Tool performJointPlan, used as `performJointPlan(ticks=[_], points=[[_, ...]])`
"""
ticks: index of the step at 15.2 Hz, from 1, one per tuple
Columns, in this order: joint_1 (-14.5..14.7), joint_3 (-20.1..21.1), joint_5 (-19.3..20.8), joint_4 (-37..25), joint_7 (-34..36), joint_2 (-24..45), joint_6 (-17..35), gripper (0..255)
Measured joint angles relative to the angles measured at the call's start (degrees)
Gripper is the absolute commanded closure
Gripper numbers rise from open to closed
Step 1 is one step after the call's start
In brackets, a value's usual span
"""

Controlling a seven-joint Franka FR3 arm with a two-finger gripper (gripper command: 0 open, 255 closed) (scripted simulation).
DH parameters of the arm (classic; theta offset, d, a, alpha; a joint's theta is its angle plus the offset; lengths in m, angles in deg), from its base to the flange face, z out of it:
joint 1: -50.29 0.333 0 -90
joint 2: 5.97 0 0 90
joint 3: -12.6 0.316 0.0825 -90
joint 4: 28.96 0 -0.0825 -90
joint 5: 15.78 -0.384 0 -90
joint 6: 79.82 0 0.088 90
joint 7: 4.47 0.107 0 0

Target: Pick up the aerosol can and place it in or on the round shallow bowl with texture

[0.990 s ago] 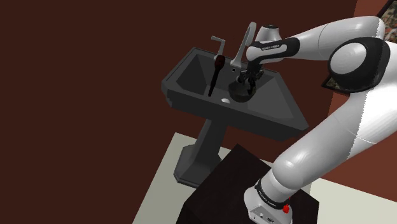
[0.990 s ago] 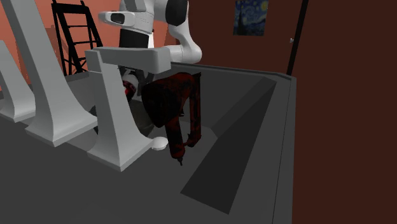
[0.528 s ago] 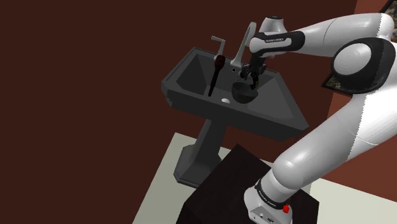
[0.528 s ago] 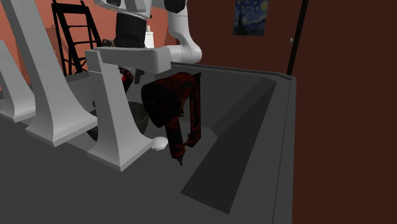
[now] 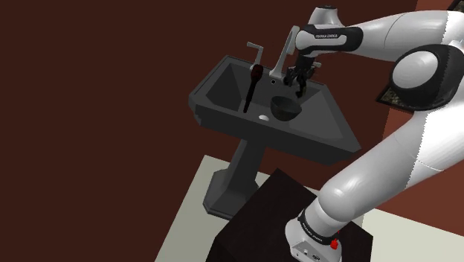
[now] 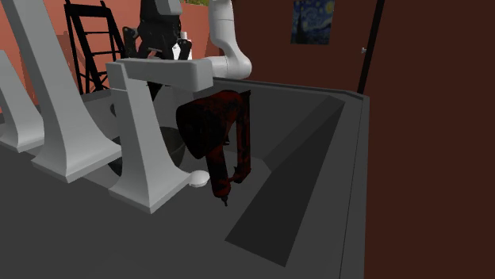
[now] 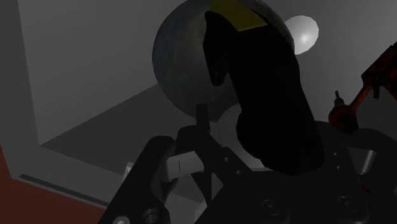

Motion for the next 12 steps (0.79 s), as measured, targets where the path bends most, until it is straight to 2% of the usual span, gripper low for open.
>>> performJointPlan(ticks=[1,5,12], points=[[0.0,0.1,0.0,-0.3,0.0,-0.1,-0.4,255],[0.3,0.0,-1.7,-8.2,-1.5,2.9,-5.3,255],[0.2,-0.2,-1.8,-5.0,-1.0,3.8,-1.4,255]])
